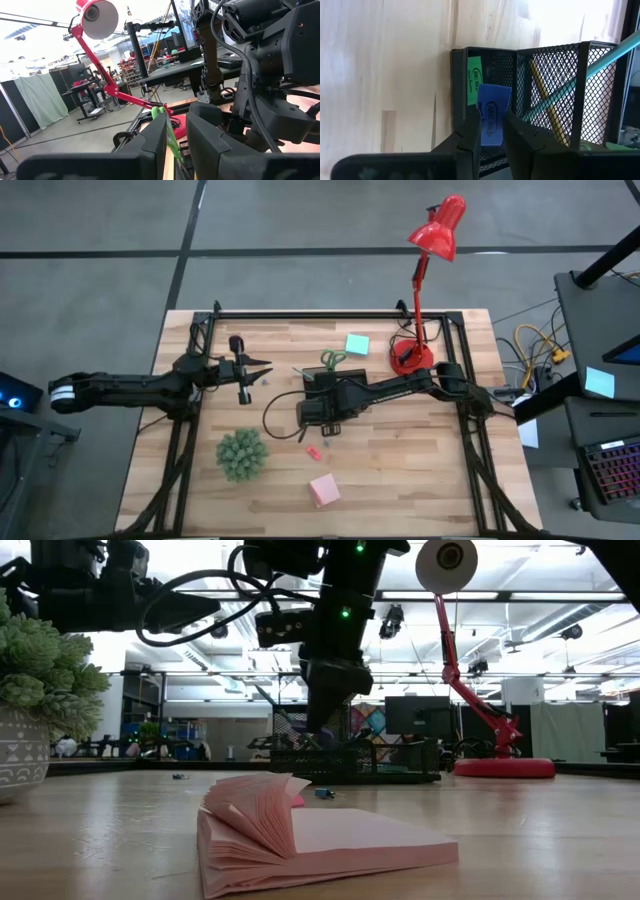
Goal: Pick and place office supplies into organizer
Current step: Put the blue eraser into the black desk organizer
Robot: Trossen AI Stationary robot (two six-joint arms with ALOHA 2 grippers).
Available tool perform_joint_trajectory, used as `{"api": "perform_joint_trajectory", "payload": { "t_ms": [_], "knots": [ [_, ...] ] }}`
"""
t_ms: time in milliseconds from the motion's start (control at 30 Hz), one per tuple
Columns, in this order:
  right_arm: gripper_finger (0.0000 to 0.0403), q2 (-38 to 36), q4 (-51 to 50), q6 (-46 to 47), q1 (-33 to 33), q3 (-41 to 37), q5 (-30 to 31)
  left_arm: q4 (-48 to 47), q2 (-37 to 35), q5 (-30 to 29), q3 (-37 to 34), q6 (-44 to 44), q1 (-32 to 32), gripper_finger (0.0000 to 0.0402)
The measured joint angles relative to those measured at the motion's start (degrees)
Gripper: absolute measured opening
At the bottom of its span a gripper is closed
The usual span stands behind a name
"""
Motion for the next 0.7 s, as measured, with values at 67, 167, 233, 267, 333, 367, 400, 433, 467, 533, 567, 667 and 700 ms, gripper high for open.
{"api": "perform_joint_trajectory", "payload": {
  "t_ms": [67, 167, 233, 267, 333, 367, 400, 433, 467, 533, 567, 667, 700],
  "knots": [
    [0.0061, 0.0, -0.37, -0.85, 0.0, 0.0, 0.03, 0.0, -0.02, 0.0, 0.0, 0.0, 0.01, 0.0059],
    [0.0061, 0.02, -1.31, -2.35, 0.0, -0.02, 0.03, 0.0, 0.0, 0.0, 0.0, 0.0, 0.0, 0.0059],
    [0.0061, 0.02, -1.74, -2.96, -0.04, -0.04, 0.05, 0.0, -0.01, 0.0, 0.0, -0.01, 0.0, 0.0059],
    [0.0061, 0.02, -1.69, -3.37, -0.07, -0.04, 0.06, 0.0, -0.02, 0.0, 0.0, -0.02, 0.01, 0.0059],
    [0.0061, 0.02, -1.69, -4.15, -0.16, -0.04, 0.12, -0.02, -0.02, 0.0, 0.0, 0.0, -0.01, 0.0059],
    [0.0061, 0.04, -1.67, -4.27, -0.24, -0.04, 0.18, 0.0, 0.0, 0.0, 0.0, -0.02, 0.01, 0.0059],
    [0.0061, 0.14, -1.64, -4.34, -0.26, -0.04, 0.19, -0.02, -0.01, 0.0, 0.0, -0.02, -0.01, 0.0059],
    [0.0061, 0.21, -1.68, -4.34, -0.26, -0.04, 0.23, -0.02, -0.01, 0.0, 0.0, -0.02, 0.01, 0.0059],
    [0.0061, 0.44, -1.69, -4.42, -0.28, -0.04, 0.3, -0.04, -0.02, 0.0, 0.0, -0.02, 0.01, 0.0059],
    [0.0061, 0.92, -1.82, -4.56, -0.28, -0.16, 0.8, -0.07, -0.02, 0.0, 0.0, -0.02, 0.0, 0.0059],
    [0.0061, 1.14, -1.98, -4.54, -0.28, -0.24, 1.07, -0.08, -0.02, 0.0, 0.0, -0.02, 0.01, 0.0059],
    [0.0061, 2.01, -2.13, -5.04, -0.26, -0.26, 1.7, -0.07, -0.02, 0.0, 0.0, -0.02, 0.01, 0.0059],
    [0.0061, 2.14, -2.26, -5.21, -0.28, -0.3, 1.92, -0.09, 0.0, 0.0, 0.0, -0.02, -0.01, 0.0059]
  ]
}}
